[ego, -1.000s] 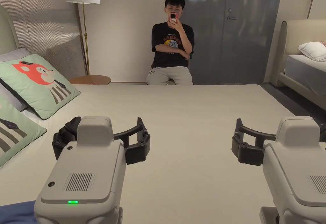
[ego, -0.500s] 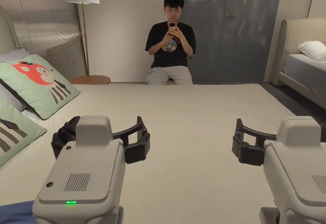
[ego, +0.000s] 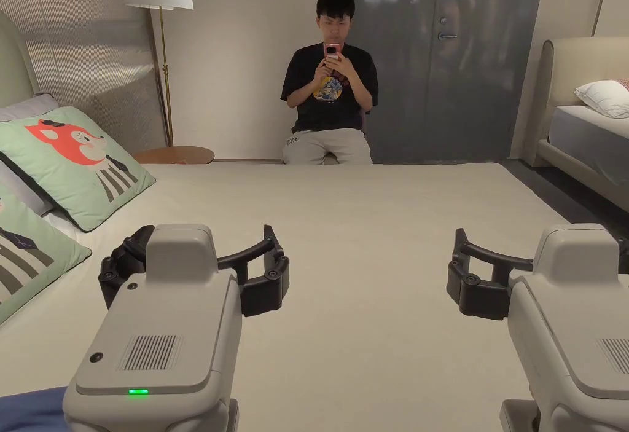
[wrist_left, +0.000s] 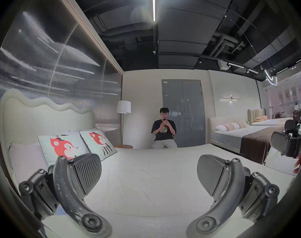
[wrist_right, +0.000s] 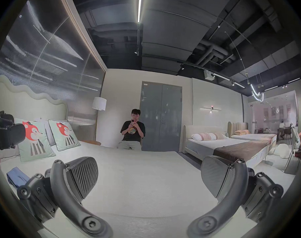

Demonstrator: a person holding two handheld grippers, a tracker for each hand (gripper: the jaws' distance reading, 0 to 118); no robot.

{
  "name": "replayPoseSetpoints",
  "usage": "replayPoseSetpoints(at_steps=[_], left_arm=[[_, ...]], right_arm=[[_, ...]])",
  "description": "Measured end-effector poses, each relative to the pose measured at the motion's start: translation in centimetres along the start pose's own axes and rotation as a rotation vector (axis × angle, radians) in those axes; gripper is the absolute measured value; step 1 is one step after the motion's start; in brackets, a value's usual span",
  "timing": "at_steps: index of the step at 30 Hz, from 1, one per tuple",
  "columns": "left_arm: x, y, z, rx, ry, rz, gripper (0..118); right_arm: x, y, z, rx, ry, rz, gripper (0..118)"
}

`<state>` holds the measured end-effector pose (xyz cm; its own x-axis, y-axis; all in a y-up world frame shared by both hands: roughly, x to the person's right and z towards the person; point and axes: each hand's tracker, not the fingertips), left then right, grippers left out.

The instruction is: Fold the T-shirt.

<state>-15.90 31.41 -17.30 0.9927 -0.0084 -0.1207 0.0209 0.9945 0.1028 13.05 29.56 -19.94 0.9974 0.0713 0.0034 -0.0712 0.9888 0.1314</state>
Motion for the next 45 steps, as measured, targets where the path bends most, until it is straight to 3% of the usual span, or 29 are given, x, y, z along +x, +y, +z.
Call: replayPoseSetpoints(at_steps=[30,36,45], left_arm=[[-0.02,-0.05,0.43,-0.002,-0.002,-0.002,111],[0.04,-0.01,0.36,-0.006,-0.006,-0.002,111],[0.11,0.32,0.39,-0.001,-0.008,-0.007,111]], right_arm=[[-0.77,0.13,0.01,-0.015,-0.014,0.029,117],[-0.65,-0.04,-0.49,-0.067,-0.021,-0.034,117],[-0.95,0.83,-0.01,-0.127,-0.057,-0.023,118]])
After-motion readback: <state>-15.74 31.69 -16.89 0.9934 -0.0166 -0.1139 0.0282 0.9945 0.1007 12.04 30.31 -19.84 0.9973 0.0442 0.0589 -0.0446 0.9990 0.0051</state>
